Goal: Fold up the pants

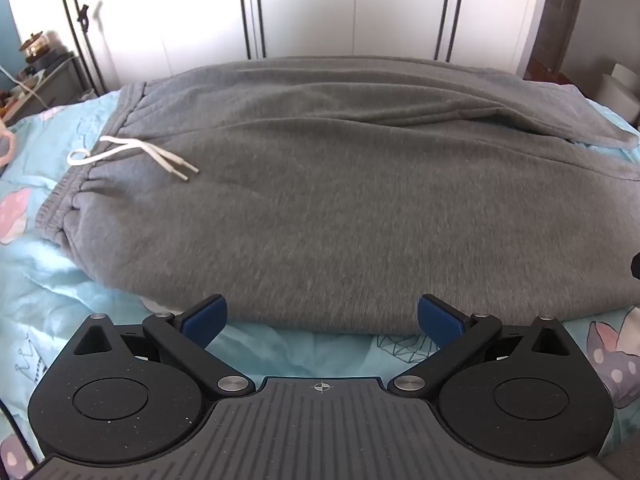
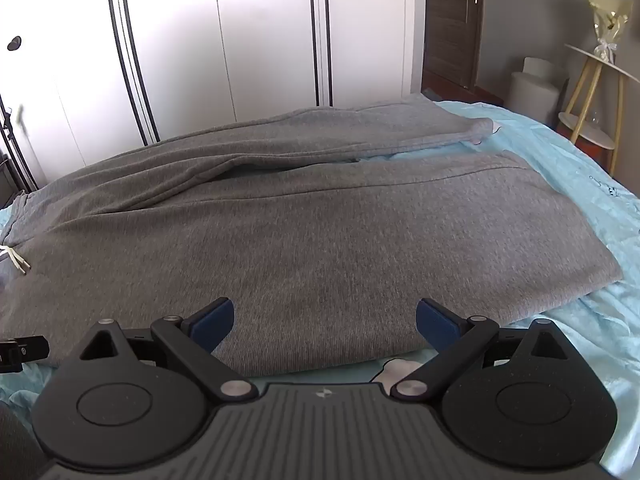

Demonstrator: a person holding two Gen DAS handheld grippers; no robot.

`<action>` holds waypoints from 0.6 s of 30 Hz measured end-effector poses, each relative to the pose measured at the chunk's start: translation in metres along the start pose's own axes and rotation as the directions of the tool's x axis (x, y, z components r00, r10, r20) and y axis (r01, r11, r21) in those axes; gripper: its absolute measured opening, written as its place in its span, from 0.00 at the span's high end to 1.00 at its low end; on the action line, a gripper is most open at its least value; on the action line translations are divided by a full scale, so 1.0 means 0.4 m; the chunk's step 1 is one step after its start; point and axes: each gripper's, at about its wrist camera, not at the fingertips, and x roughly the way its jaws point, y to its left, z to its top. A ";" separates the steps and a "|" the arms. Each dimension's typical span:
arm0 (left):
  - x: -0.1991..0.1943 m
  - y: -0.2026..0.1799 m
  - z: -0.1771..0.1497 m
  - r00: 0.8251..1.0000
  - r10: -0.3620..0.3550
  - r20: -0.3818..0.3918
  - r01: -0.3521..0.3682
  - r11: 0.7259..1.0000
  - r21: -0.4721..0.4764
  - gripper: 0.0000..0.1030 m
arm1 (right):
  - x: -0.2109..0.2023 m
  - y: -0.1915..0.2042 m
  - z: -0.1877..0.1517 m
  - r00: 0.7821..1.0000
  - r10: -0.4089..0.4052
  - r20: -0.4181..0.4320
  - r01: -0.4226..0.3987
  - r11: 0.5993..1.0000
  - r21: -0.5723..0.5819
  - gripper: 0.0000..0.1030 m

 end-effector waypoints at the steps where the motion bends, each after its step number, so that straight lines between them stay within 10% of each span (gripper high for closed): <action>1: 0.000 0.001 0.000 1.000 -0.009 -0.008 0.009 1.000 -0.006 0.00 | 0.000 0.000 0.000 1.000 0.000 0.000 0.000 1.000 0.000 0.05; 18: 0.001 0.001 0.001 1.000 -0.006 -0.014 0.006 1.000 -0.005 0.00 | 0.000 0.000 0.000 1.000 0.000 0.000 0.000 1.000 0.000 0.05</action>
